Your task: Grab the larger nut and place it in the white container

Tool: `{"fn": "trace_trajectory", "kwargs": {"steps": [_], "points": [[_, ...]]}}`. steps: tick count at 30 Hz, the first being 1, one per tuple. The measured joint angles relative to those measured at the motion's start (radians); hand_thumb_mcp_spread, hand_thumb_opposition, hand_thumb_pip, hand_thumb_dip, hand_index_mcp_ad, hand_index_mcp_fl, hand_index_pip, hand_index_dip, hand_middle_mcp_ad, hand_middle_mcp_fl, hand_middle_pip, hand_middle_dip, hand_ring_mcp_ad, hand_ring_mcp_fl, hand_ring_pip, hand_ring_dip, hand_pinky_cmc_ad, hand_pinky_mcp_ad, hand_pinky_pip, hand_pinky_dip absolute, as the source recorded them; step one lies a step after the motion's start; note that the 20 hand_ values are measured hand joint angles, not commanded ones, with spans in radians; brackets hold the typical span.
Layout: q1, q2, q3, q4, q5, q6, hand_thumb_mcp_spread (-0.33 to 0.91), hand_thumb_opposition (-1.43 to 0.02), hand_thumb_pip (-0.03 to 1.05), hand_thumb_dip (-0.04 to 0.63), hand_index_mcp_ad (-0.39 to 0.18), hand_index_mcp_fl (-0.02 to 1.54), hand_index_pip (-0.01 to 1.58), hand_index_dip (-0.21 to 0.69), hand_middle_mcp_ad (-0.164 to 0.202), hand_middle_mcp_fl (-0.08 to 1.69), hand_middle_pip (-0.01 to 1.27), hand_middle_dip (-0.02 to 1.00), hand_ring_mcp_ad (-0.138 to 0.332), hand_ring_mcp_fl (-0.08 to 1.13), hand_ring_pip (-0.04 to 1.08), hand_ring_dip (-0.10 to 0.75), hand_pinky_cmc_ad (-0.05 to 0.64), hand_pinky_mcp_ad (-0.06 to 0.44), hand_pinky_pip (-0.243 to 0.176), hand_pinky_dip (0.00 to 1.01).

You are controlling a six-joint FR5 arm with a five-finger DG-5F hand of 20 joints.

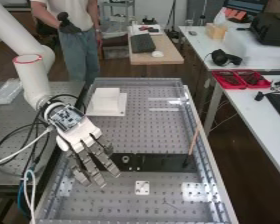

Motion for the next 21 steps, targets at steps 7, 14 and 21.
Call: {"fn": "trace_trajectory", "kwargs": {"steps": [7,14,21], "points": [[0.014,0.087,0.005,-0.01,-0.124,-0.043,0.33,-0.91,0.74,0.234,-0.084,0.3,1.52,0.148,0.087,0.0,0.12,0.21,0.161,0.0,0.18,0.082,0.349,0.295,-0.105,0.72],[0.034,0.138,0.023,-0.118,-0.322,-0.026,0.33,-0.91,0.74,0.237,-0.084,0.3,1.53,0.152,0.086,0.0,0.12,0.21,0.159,0.0,0.17,0.082,0.337,0.295,-0.105,0.7],[0.065,0.181,0.044,-0.258,-0.569,0.015,0.33,-0.91,0.74,0.234,-0.087,0.3,1.53,0.152,0.086,0.0,0.12,0.21,0.164,0.0,0.16,0.082,0.339,0.293,-0.105,0.69]]}}
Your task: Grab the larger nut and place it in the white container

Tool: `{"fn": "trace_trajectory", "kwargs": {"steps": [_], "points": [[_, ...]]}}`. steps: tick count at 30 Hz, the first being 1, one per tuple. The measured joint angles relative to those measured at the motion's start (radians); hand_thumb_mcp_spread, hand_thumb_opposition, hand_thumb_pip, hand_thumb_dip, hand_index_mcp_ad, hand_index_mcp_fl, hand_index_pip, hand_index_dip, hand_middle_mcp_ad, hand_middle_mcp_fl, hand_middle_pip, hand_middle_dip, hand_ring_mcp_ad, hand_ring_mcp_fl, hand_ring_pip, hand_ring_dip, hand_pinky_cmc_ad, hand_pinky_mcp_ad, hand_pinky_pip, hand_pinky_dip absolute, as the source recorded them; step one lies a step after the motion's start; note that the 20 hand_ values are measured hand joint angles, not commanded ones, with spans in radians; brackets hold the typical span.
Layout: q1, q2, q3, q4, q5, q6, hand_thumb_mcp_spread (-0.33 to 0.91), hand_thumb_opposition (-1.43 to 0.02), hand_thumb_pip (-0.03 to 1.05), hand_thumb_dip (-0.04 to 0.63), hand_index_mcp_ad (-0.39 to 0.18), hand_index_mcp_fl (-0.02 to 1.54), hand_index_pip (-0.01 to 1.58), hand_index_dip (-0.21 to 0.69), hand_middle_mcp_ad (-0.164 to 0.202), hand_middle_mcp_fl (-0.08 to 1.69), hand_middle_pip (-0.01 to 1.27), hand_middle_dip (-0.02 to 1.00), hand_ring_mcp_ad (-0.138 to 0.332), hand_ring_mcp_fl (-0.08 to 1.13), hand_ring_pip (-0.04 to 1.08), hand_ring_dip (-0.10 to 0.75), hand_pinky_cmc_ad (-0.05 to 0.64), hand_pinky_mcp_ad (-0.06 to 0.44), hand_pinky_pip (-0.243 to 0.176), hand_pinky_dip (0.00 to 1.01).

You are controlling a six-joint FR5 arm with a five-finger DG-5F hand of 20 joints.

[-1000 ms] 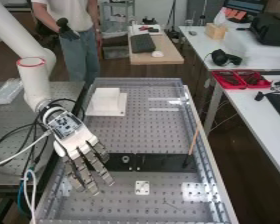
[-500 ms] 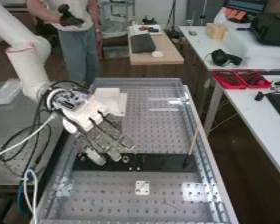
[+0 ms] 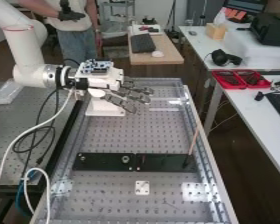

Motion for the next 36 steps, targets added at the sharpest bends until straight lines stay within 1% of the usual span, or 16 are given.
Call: {"fn": "trace_trajectory", "kwargs": {"steps": [3,8,9,12,17,22,26,28,29,30,31,33,35,36], "points": [[0.011,0.012,0.001,-0.023,-0.055,0.018,0.33,-0.91,0.74,0.234,-0.084,0.3,1.53,0.152,0.084,0.0,0.12,0.21,0.159,0.0,0.16,0.082,0.339,0.293,-0.105,0.67],[0.028,0.025,-0.006,-0.038,-0.146,0.027,0.33,-0.91,0.74,0.237,-0.084,0.3,1.53,0.152,0.086,0.0,0.12,0.21,0.152,0.0,0.15,0.089,0.333,0.291,-0.105,0.65],[0.035,0.029,-0.012,-0.04,-0.172,0.03,0.33,-0.91,0.74,0.237,-0.084,0.3,1.53,0.152,0.086,0.0,0.12,0.21,0.152,0.0,0.15,0.089,0.332,0.291,-0.105,0.65],[0.055,0.04,-0.031,-0.046,-0.205,0.039,0.33,-0.91,0.74,0.234,-0.084,0.3,1.53,0.152,0.086,0.0,0.12,0.21,0.147,0.0,0.15,0.089,0.332,0.291,-0.105,0.65],[0.093,0.053,-0.06,-0.065,-0.219,0.056,0.33,-0.91,0.74,0.234,-0.084,0.3,1.53,0.148,0.086,0.0,0.12,0.21,0.147,0.0,0.15,0.089,0.332,0.291,-0.105,0.65],[0.124,0.065,-0.088,-0.09,-0.206,0.06,0.33,-0.91,0.74,0.237,-0.084,0.3,1.52,0.138,0.082,0.0,0.12,0.21,0.147,0.0,0.15,0.089,0.33,0.291,-0.105,0.65],[0.131,0.068,-0.091,-0.109,-0.195,0.055,0.33,-0.91,0.74,0.237,-0.084,0.3,1.52,0.124,0.082,0.0,0.12,0.21,0.147,0.0,0.15,0.089,0.33,0.291,-0.105,0.65],[0.134,0.068,-0.088,-0.135,-0.191,0.051,0.33,-0.91,0.74,0.234,-0.084,0.3,1.52,0.108,0.086,0.0,0.12,0.21,0.147,0.0,0.15,0.087,0.33,0.291,-0.105,0.65],[0.135,0.067,-0.087,-0.14,-0.191,0.051,0.33,-0.91,0.75,0.237,-0.087,0.29,1.52,0.108,0.086,0.0,0.12,0.21,0.147,0.0,0.15,0.089,0.33,0.295,-0.105,0.65],[0.136,0.066,-0.084,-0.161,-0.188,0.051,0.33,-0.91,0.77,0.237,-0.087,0.25,1.52,0.093,0.082,0.0,0.12,0.21,0.147,0.0,0.16,0.089,0.33,0.295,-0.105,0.65],[0.136,0.064,-0.08,-0.176,-0.185,0.053,0.33,-0.91,0.77,0.237,-0.089,0.25,1.53,0.075,0.082,0.0,0.12,0.21,0.147,0.0,0.16,0.089,0.33,0.295,-0.105,0.66],[0.135,0.063,-0.078,-0.187,-0.183,0.056,0.33,-0.9,0.81,0.239,-0.119,0.2,1.48,0.033,0.086,0.0,0.12,0.21,0.147,0.0,0.16,0.087,0.33,0.295,-0.105,0.67],[0.134,0.064,-0.078,-0.19,-0.182,0.056,0.34,-0.9,0.82,0.236,-0.138,0.0,1.36,-0.026,0.086,0.0,0.12,0.21,0.148,0.0,0.16,0.087,0.33,0.295,-0.105,0.68],[0.133,0.065,-0.078,-0.191,-0.181,0.057,0.32,-0.9,0.82,0.239,-0.145,-0.01,1.32,-0.042,0.082,0.0,0.12,0.21,0.148,0.0,0.16,0.087,0.33,0.295,-0.105,0.68]]}}
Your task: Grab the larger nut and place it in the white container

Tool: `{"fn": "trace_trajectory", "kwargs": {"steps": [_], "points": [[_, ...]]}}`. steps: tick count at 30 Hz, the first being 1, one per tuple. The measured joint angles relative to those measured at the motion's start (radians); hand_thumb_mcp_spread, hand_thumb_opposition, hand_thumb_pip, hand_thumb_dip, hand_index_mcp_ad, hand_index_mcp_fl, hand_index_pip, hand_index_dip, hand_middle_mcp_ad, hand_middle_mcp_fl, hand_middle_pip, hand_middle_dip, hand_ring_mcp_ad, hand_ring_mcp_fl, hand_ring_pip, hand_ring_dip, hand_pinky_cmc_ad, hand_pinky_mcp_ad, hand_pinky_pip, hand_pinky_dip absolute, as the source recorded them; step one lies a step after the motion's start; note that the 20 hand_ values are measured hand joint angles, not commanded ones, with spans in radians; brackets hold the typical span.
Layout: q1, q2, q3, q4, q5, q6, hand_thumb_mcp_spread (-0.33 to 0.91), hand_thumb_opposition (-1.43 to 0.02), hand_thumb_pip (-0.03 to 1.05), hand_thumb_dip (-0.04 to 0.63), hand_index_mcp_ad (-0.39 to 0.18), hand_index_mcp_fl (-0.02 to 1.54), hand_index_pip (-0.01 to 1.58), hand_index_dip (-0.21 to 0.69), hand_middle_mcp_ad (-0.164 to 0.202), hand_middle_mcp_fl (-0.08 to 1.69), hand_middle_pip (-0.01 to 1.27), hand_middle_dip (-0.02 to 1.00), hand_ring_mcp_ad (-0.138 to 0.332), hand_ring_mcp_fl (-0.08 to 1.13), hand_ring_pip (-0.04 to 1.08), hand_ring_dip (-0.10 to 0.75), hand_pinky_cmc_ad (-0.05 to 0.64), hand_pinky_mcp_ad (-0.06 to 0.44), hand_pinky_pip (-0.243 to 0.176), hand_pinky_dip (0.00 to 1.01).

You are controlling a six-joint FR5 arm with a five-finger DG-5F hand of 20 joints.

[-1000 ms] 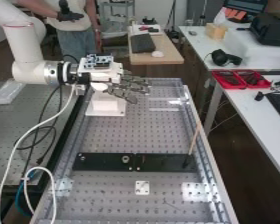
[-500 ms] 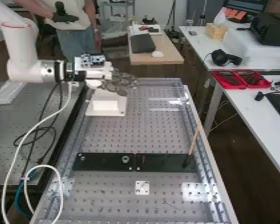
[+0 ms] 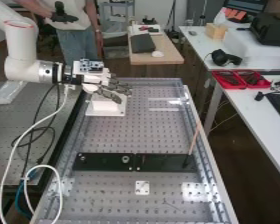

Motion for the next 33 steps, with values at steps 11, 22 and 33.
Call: {"fn": "trace_trajectory", "kwargs": {"steps": [11,22,33], "points": [[-0.058,0.064,0.021,0.001,0.036,0.001,0.27,-0.9,0.83,0.239,-0.152,0.0,1.05,-0.182,0.082,0.0,0.12,0.21,0.148,0.0,0.16,0.089,0.333,0.295,-0.105,0.73],[-0.279,0.162,0.19,-0.105,0.049,-0.023,0.11,-0.87,0.71,0.204,-0.126,0.01,0.51,-0.197,0.084,0.0,0.12,0.21,0.162,0.0,0.15,0.089,0.333,0.295,-0.122,0.77],[-0.449,0.181,0.357,-0.316,-0.031,-0.115,0.06,-0.84,0.65,0.126,-0.101,0.03,0.16,-0.136,0.087,0.0,0.12,0.22,0.182,0.0,0.07,0.103,0.349,0.312,-0.138,0.65]]}}
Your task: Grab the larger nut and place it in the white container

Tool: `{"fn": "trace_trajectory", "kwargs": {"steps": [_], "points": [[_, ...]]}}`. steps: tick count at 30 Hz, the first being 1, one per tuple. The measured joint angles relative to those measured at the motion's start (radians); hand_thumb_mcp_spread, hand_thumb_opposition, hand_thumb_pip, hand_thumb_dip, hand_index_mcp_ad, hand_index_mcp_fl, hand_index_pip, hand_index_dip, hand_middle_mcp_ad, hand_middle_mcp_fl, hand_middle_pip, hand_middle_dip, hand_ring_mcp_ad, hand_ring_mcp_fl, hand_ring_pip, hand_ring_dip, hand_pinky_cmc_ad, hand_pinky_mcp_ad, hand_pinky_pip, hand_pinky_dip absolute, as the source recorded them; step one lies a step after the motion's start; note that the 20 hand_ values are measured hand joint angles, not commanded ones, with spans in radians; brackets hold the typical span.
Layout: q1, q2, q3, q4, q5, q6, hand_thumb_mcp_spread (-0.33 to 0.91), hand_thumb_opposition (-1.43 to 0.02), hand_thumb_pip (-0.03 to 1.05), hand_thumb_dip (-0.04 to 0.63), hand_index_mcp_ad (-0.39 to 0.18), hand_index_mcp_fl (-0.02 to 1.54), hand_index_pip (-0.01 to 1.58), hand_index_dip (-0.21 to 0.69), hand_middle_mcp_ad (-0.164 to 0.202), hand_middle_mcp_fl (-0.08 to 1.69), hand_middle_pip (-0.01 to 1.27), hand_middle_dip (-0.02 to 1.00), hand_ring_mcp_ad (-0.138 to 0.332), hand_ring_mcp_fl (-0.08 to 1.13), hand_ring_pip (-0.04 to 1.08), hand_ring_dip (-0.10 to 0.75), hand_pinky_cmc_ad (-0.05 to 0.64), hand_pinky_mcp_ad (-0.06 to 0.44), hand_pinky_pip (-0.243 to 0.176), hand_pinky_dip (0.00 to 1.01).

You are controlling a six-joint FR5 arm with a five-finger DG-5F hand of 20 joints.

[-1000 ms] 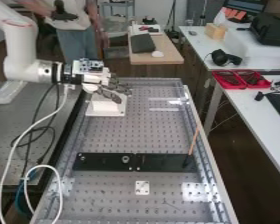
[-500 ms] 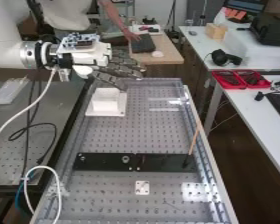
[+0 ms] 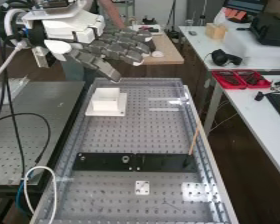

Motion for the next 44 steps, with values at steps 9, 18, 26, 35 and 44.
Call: {"fn": "trace_trajectory", "kwargs": {"steps": [9,18,26,35,44], "points": [[-0.058,-0.031,0.066,-0.07,-0.085,-0.019,0.07,-0.83,0.65,0.126,-0.101,0.04,0.12,-0.117,0.086,0.0,0.12,0.23,0.18,0.0,0.07,0.103,0.379,0.314,-0.138,0.64],[-0.085,-0.056,0.115,-0.117,-0.165,-0.016,0.06,-0.82,0.65,0.126,-0.101,0.05,0.12,-0.108,0.086,0.0,0.12,0.23,0.18,0.0,0.07,0.103,0.377,0.314,-0.138,0.63],[-0.046,-0.03,0.078,-0.127,-0.125,0.0,0.07,-0.8,0.65,0.126,-0.101,0.05,0.12,-0.108,0.086,0.0,0.12,0.23,0.18,0.0,0.07,0.103,0.377,0.314,-0.138,0.62],[-0.013,-0.012,0.075,-0.134,-0.103,-0.013,0.06,-0.8,0.65,0.126,-0.101,0.05,0.1,-0.105,0.086,0.0,0.12,0.23,0.18,0.0,0.07,0.103,0.377,0.314,-0.138,0.62],[0.003,-0.014,0.084,-0.129,-0.113,-0.024,0.07,-0.8,0.65,0.126,-0.101,0.05,0.1,-0.105,0.086,0.0,0.12,0.23,0.18,0.0,0.07,0.112,0.379,0.314,-0.138,0.62]]}}
